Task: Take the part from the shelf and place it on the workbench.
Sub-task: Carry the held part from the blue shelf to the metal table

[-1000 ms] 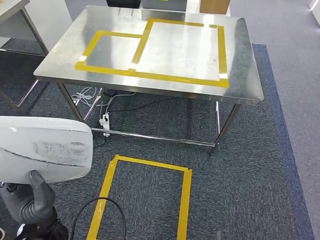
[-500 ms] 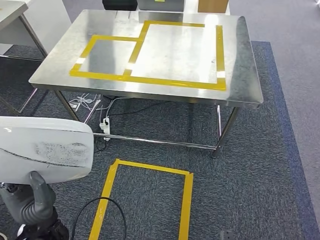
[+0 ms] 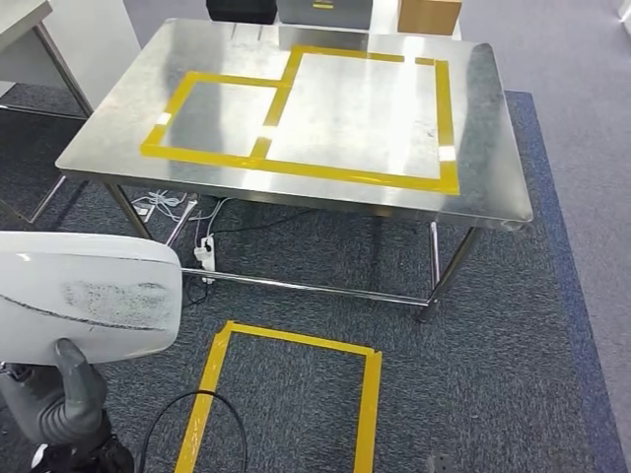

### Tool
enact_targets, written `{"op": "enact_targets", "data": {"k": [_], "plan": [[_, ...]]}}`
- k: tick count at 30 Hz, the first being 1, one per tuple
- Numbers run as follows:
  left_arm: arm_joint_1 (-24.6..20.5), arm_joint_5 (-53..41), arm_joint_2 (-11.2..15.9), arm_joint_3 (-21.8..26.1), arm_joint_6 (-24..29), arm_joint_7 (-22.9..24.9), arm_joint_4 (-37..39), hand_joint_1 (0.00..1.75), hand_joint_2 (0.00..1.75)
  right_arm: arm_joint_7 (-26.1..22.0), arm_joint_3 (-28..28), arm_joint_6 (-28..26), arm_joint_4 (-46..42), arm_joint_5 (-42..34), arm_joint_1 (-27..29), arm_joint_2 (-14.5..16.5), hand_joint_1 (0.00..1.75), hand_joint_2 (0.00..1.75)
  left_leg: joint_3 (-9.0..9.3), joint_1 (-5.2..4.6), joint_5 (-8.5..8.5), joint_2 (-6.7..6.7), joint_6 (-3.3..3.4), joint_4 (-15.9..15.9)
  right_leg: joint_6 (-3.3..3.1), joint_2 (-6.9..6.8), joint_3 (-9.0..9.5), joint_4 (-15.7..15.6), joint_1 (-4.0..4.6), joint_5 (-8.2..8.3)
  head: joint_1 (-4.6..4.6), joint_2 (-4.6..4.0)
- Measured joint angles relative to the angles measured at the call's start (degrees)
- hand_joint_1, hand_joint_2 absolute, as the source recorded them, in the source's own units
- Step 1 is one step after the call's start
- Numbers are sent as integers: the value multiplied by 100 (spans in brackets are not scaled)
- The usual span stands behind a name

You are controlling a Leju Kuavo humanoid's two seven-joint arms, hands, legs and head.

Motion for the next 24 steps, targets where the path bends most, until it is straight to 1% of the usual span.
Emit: {"op": "enact_targets", "data": {"k": [1,2,3,4,5,6,7,8,9,11,12,13,14,15,16,17,18,19,20,21,22,23,24], "plan": [[-2,1,-3,0,-1,0,1,175,175,-1,-2,0,0,1,-1,0,0,0,24,0,-23,5,18,-5,21,5,-218,379,-5,-132,1,0],[-3,0,-6,-1,-1,0,1,175,175,2,-3,0,0,1,3,0,0,0,43,0,-52,7,32,-4,40,6,-487,796,-10,-250,4,0],[0,-3,-8,-1,0,0,2,175,175,4,-4,0,1,0,13,0,0,0,71,1,-86,4,38,-3,56,6,-727,1120,-16,-289,4,0],[3,-7,-8,-1,1,0,2,175,175,7,-6,0,1,0,24,0,0,0,114,5,-125,-2,36,-2,70,5,-875,1251,-19,-212,4,0],[5,-12,-8,-1,3,0,2,175,175,10,-7,0,1,0,34,-1,0,0,175,11,-172,-10,27,-2,80,5,-908,1151,-22,-12,6,0],[7,-15,-9,-1,4,0,2,175,175,10,-7,1,1,-1,39,-1,0,0,254,19,-227,-16,11,-1,89,4,-827,836,-28,275,5,0],[7,-17,-10,-1,5,0,2,175,175,11,-8,2,1,-1,40,-2,0,0,325,25,-286,-19,-14,-2,97,6,-691,474,-32,518,4,0],[3,-16,-11,-2,7,0,2,175,175,15,-8,3,4,-3,38,-2,0,0,381,21,-350,-22,-46,8,91,10,-523,128,-31,668,5,-1],[1,-16,-14,-2,8,0,2,175,175,19,-9,5,8,-7,31,-1,0,0,412,14,-398,-24,-79,16,58,15,-396,-98,-25,706,5,0],[-4,-16,-16,-4,11,0,2,175,175,29,-10,10,13,-15,21,-2,0,0,438,-3,-452,-27,-136,16,-43,22,-278,-231,-3,592,-12,0],[-2,-17,-16,-4,14,0,1,175,175,31,-13,8,13,-19,20,-3,0,0,455,-1,-472,-25,-160,4,-99,23,-264,-244,-6,554,-20,1],[-4,-17,-16,-4,16,0,1,175,175,32,-15,8,13,-22,27,-5,0,0,468,3,-501,-20,-186,31,-136,23,-230,-263,-13,531,-30,1],[-7,-17,-16,-5,19,0,0,175,175,32,-18,5,13,-25,33,-7,0,0,430,7,-559,-14,-216,151,-176,21,-184,-282,-22,504,-39,2],[-7,-17,-15,-5,21,0,-1,175,175,31,-20,3,13,-28,31,-6,0,0,311,12,-657,-7,-246,401,-208,19,-127,-300,-31,473,-48,2],[-5,-17,-14,-5,21,0,0,175,175,31,-22,7,13,-29,32,-5,0,0,113,16,-774,-1,-270,769,-231,17,-73,-307,-30,434,-59,2],[-2,-17,-13,-4,21,0,1,175,175,31,-24,10,13,-30,30,-5,0,0,-143,17,-891,1,-285,1186,-245,16,-22,-310,-28,388,-67,2],[3,-16,-11,-4,23,0,2,175,175,33,-28,14,13,-31,31,-5,0,0,-392,18,-949,1,-290,1537,-248,17,35,-310,-23,338,-66,2],[7,-14,-10,-3,27,0,3,175,175,37,-33,17,13,-31,35,-5,0,0,-574,16,-893,1,-282,1720,-247,20,103,-310,-17,282,-68,2],[9,-10,-9,-2,31,0,4,175,175,46,-40,17,13,-32,39,-5,0,0,-661,12,-717,1,-260,1696,-244,26,184,-312,-10,222,-70,2],[9,-5,-8,-2,34,0,4,175,175,57,-46,19,13,-32,42,-5,0,0,-648,1,-426,1,-221,1452,-238,32,279,-315,-3,157,-69,2],[10,-2,-8,-1,36,0,4,175,175,68,-51,21,13,-31,46,-5,0,0,-568,-19,-136,0,-167,1123,-233,37,353,-324,-1,90,-68,2],[13,2,-7,-1,36,0,7,175,175,78,-55,25,17,-30,45,0,0,0,-481,-51,67,7,-107,842,-218,39,418,-340,5,32,-62,1],[14,3,-7,-1,36,0,9,175,175,84,-59,29,22,-30,45,4,0,0,-397,-82,173,14,-43,613,-195,36,457,-362,1,-10,-66,0]]}}
